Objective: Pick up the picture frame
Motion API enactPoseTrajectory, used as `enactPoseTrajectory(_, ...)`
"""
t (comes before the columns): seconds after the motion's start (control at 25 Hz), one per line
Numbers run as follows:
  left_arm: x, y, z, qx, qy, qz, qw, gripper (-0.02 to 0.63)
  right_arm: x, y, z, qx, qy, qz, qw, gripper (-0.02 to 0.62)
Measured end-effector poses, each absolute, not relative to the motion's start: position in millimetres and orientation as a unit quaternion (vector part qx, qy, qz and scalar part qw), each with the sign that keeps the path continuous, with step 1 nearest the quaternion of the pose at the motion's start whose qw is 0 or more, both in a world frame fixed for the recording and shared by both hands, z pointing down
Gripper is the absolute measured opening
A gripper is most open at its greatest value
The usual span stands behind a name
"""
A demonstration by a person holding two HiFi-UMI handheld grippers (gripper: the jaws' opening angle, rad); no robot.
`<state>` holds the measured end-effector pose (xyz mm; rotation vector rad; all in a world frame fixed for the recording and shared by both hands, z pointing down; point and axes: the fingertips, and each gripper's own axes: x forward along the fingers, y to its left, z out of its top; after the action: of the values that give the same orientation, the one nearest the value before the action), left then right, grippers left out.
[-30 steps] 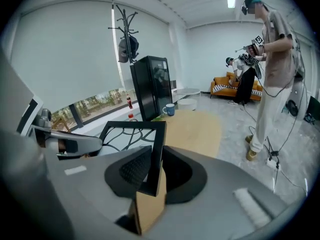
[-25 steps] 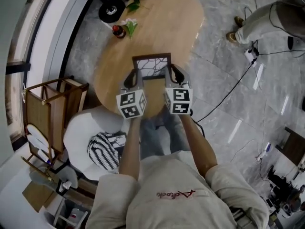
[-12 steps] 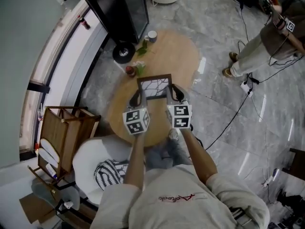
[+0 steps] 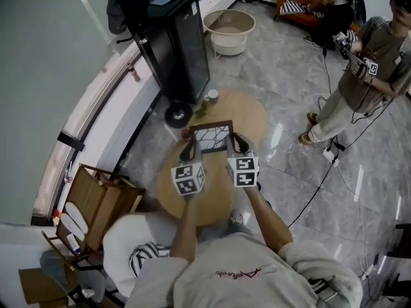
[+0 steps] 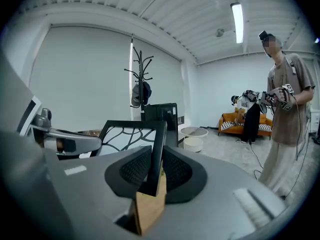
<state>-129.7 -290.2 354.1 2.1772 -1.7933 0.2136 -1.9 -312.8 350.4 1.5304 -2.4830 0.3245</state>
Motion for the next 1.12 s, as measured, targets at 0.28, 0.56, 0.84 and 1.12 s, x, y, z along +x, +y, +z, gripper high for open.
enactPoseTrajectory(0.28, -123, -276, 292, 0.763, -0.633, 0.063, 0.117, 0.071, 4, -303, 293, 0.512, -0.852, 0.082, 0.075, 0.077)
enactPoseTrajectory(0.56, -121, -265, 249, 0.764, -0.637, 0.054, 0.091, 0.072, 5, -294, 252, 0.506, -0.858, 0.068, 0.056, 0.077)
enactPoseTrajectory(0.84, -123, -265, 219, 0.762, -0.642, 0.045, 0.069, 0.072, 5, -293, 221, 0.502, -0.863, 0.044, 0.039, 0.078)
enactPoseTrajectory(1.12, -116, -278, 195, 0.763, -0.644, 0.031, 0.049, 0.072, 10, -307, 196, 0.505, -0.862, 0.026, 0.026, 0.077)
